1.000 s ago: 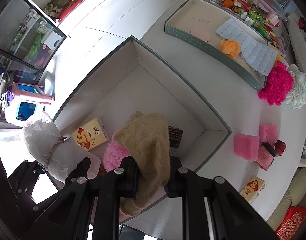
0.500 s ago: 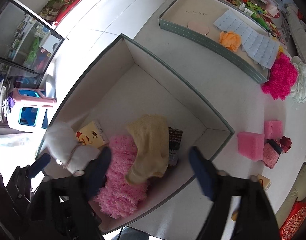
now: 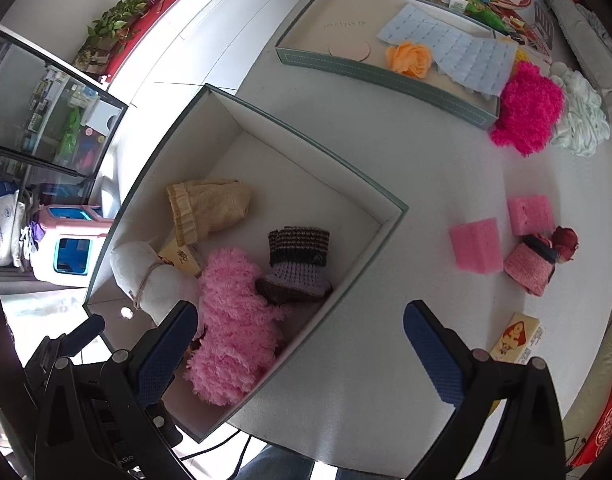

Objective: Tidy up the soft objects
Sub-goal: 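Open both tools to drop the bundle and beige hat into the box, then move both tools back over the table toward the pink sponges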

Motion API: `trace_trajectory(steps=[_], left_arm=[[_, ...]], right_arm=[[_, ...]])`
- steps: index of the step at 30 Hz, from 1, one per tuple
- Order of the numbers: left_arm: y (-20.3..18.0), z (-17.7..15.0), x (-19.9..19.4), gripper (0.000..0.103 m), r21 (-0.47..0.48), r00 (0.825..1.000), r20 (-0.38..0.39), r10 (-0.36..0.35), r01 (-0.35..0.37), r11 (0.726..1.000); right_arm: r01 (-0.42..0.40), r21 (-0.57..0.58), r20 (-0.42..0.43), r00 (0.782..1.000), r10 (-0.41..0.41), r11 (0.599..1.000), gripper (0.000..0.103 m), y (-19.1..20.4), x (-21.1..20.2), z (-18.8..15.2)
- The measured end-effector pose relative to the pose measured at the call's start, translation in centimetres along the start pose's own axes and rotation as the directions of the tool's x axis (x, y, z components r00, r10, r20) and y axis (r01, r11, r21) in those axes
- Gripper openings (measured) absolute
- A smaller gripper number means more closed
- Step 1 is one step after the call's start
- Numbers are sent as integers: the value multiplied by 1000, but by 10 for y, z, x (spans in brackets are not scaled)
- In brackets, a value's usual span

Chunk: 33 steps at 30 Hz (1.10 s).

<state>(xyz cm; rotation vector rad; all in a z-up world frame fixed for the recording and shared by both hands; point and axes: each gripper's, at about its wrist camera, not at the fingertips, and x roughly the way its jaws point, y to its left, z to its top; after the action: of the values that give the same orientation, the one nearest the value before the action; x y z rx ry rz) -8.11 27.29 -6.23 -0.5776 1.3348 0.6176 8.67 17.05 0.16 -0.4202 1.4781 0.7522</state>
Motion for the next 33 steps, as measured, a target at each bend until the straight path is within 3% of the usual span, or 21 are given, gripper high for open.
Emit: trace_trajectory(steps=[7, 14, 25, 30, 33], left_arm=[[-28, -10, -5, 103, 81, 1000, -9, -9, 10, 997], [-72, -19, -10, 103, 188, 999, -23, -26, 30, 982], [-161, -34, -12, 103, 369, 995, -66, -74, 94, 925], [-198, -42, 2, 103, 375, 984, -143, -109, 156, 914], [-218, -40, 11, 103, 363, 984, -152, -95, 145, 920]], right_arm=[[0, 73, -1, 1000, 0, 997, 103, -33, -7, -26], [5, 206, -23, 1000, 0, 979, 103, -93, -9, -61], [51, 448, -35, 999, -40, 893, 103, -204, -13, -122], [48, 507, -40, 999, -33, 861, 103, -234, -9, -138], [49, 530, -34, 999, -36, 847, 103, -247, -7, -143]])
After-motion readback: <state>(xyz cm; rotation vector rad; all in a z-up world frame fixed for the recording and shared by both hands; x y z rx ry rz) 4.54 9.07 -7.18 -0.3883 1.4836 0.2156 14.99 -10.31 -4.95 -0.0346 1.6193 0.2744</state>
